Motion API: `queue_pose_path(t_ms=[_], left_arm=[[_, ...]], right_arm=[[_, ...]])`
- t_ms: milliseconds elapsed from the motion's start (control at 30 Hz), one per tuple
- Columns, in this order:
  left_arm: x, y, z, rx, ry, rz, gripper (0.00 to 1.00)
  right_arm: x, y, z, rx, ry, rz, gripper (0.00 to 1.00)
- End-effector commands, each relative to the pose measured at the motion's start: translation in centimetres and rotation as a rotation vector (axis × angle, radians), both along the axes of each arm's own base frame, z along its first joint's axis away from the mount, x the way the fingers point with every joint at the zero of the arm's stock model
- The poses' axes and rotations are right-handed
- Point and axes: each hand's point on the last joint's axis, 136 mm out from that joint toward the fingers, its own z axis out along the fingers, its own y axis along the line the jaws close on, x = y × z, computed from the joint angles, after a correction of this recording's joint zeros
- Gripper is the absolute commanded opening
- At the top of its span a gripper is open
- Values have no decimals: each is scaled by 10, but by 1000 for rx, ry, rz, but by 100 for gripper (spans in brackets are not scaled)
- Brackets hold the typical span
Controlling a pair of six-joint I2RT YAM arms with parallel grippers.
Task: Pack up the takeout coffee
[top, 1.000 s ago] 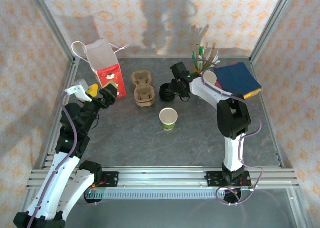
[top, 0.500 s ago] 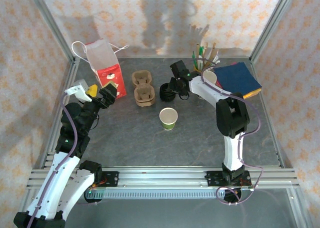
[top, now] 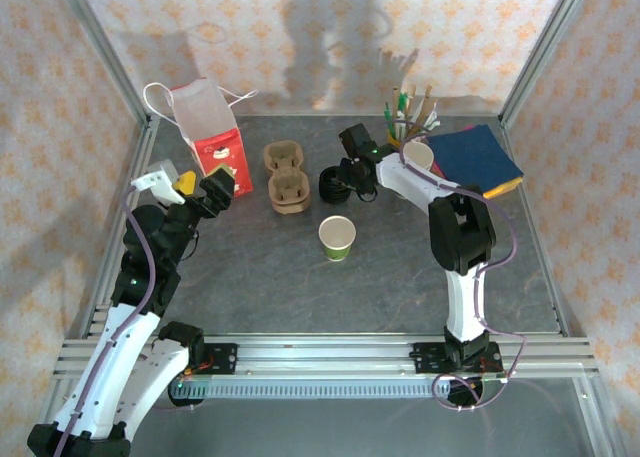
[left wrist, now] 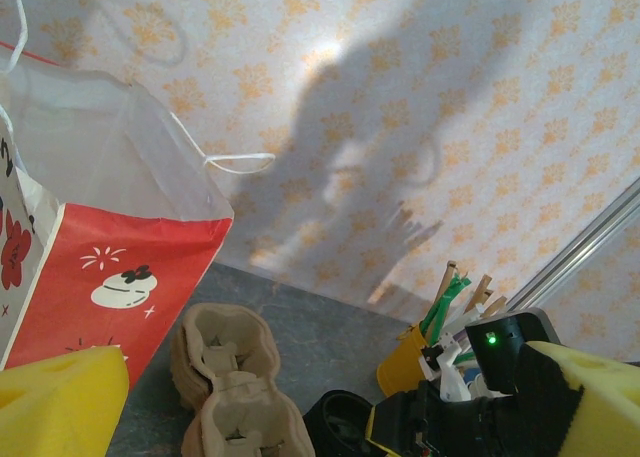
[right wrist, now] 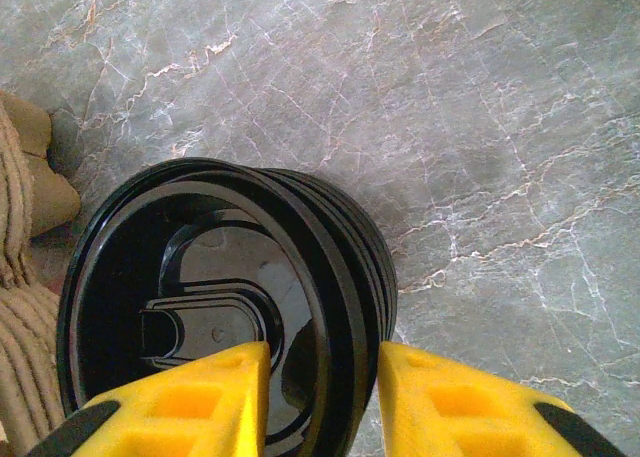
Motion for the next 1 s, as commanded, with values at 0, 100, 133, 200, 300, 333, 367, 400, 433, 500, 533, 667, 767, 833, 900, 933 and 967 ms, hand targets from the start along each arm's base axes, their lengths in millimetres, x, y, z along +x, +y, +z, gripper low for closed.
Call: queue_pose_path(t_ms=[0, 100, 133, 200, 300, 333, 367, 400, 433, 500, 533, 667, 767, 833, 900, 933, 967], left_arm=[[-2, -7, 9, 17, -22, -32, 99], [-1, -8, 8, 19, -19, -39, 99], [-1, -8, 6, 21, -16, -41, 99], [-1, -9, 3, 19, -9, -43, 99], [0, -10, -1, 14, -4, -47, 99], [0, -10, -2, 14, -3, -50, 99], [1, -11, -1, 14, -2, -54, 99], [1, -12, -2, 13, -1, -57, 99], [1, -12, -3, 14, 3, -57, 99], [2, -11, -4, 13, 6, -55, 99], [2, -11, -5, 13, 10, -55, 99], [2, -11, -7, 13, 15, -55, 99], [2, -11, -7, 13, 16, -52, 99], [1, -11, -8, 12, 17, -51, 99], [1, -10, -8, 13, 18, -52, 99], [1, -10, -8, 13, 18, -52, 99], [1, -11, -8, 13, 20, -51, 99]], right_arm=[[5, -1, 6, -1, -3, -12, 33], [5, 0, 6, 3, -1, -9, 30], [5, 0, 6, 6, 2, -7, 29], [4, 1, 6, 9, 6, -4, 29], [5, 1, 8, 7, 3, -5, 29], [5, 1, 8, 7, 2, -5, 29], [5, 1, 10, 8, 1, -5, 29], [4, 1, 11, 10, -1, -4, 29], [5, 1, 12, 12, -4, -4, 28], [5, 1, 13, 15, -6, -4, 28], [5, 1, 13, 14, -5, -5, 27], [5, 1, 9, 8, -2, -5, 24], [5, 1, 5, 9, 3, -6, 24], [5, 1, 5, 11, 3, -9, 22], [5, 0, 4, 9, 2, -10, 21], [6, 0, 5, 10, -1, -13, 20], [6, 0, 5, 10, -3, -12, 18]])
